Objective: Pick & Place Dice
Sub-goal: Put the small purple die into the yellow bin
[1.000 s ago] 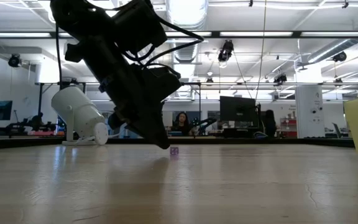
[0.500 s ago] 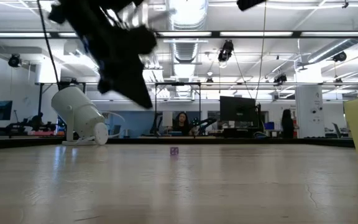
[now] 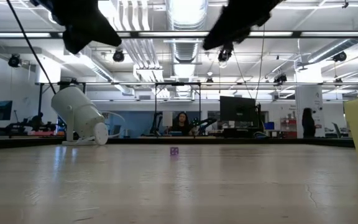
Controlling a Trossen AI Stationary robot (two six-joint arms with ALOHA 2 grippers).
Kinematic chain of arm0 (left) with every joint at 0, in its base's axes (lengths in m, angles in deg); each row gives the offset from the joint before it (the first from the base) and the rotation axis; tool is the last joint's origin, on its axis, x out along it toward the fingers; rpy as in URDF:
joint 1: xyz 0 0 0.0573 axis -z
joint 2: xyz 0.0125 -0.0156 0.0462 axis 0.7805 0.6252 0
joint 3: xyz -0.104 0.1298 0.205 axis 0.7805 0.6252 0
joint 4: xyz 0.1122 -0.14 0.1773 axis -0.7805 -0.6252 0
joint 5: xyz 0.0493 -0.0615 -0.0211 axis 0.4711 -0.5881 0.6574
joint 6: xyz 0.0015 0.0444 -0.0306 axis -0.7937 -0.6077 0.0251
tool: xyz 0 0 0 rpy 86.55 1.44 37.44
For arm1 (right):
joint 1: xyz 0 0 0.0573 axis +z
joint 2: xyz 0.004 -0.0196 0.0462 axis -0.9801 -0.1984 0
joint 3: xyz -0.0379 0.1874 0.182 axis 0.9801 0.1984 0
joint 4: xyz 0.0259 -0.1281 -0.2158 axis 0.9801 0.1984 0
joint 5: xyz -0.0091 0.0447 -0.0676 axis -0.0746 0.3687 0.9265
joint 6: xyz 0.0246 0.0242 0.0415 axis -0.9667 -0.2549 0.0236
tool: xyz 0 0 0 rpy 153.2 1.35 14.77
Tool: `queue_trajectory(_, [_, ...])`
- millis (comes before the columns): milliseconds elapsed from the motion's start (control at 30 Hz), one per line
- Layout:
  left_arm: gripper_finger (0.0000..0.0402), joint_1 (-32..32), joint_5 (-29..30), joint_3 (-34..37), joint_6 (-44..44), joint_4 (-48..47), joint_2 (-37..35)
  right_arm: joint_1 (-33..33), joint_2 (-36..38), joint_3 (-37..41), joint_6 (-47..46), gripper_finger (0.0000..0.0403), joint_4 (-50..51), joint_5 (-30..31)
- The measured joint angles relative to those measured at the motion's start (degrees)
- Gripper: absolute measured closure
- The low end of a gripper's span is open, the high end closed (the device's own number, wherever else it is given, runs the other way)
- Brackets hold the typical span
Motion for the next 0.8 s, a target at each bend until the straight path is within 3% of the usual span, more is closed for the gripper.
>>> queue_trajectory(100, [0.0399, 0.7, 0.9, 0.9, 1.2, 0.0, -1.5, -3.6, 0.0, 4.8, 9.0, 0.0298, -12.8, -11.0])
queue_trajectory(167, [0.0399, 0.8, 1.0, 1.2, 1.3, 0.1, -2.0, -5.5, 0.0, 7.0, 12.0, 0.0298, -16.9, -13.4])
queue_trajectory(533, [0.0399, 0.8, 1.2, 1.4, 1.5, 0.5, -2.0, -9.5, -0.5, 13.5, 12.3, 0.0298, -24.9, -13.0])
queue_trajectory(800, [0.0399, 0.8, 1.9, 1.4, 2.3, 0.7, -2.0, -10.5, -10.8, 8.5, 15.3, 0.0298, -25.5, -13.6])
